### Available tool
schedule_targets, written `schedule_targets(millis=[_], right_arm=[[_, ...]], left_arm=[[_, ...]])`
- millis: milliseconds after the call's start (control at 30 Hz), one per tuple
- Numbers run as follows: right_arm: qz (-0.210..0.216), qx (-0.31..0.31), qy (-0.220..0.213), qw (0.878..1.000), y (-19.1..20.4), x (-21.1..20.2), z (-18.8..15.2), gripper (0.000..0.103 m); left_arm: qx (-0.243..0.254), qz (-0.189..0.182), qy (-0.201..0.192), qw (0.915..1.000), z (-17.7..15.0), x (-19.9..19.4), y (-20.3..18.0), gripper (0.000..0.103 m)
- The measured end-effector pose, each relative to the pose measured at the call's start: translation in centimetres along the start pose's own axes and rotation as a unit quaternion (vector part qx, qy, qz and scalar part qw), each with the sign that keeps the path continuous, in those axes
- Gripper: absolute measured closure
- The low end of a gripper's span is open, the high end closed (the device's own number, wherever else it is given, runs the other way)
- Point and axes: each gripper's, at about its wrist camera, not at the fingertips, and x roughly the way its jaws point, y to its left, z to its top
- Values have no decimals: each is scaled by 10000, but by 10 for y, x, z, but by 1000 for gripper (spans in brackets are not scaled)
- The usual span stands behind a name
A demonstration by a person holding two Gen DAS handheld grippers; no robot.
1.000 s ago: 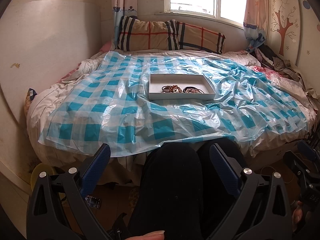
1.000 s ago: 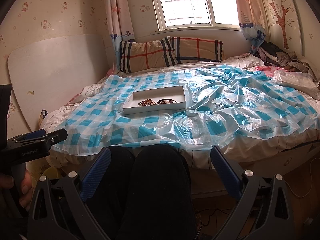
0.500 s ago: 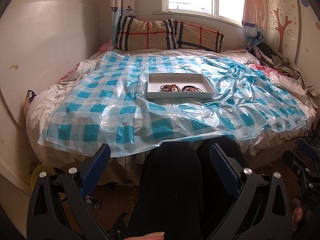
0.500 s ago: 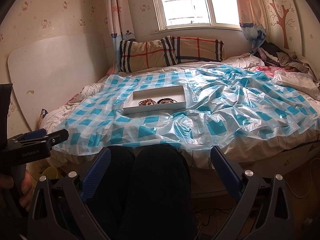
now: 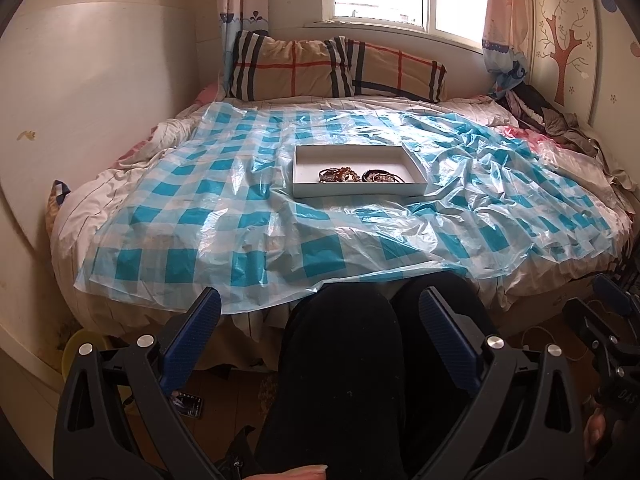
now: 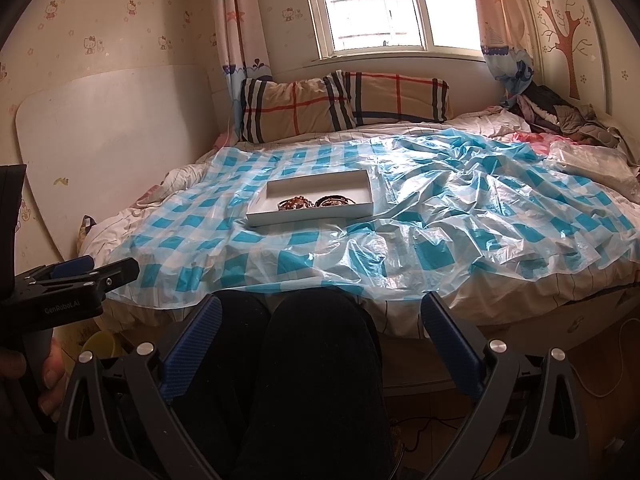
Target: Organize jewelry
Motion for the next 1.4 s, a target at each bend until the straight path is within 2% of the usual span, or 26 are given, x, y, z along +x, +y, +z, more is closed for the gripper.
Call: schedule_targets(millis=[1067,1267,1400], right_arm=[[-8,-9,56,10000,2,-1,-5,7],[-93,3,46,9999,-9,11,-3,7],[-105,35,69,9999,-15,26,3,7]], left_arm=[[83,36,87,9999,-5,2,-8,8],[-64,-310,190,9993,3,20,10,8],[142,-56,108,9998,10,26,12,8]])
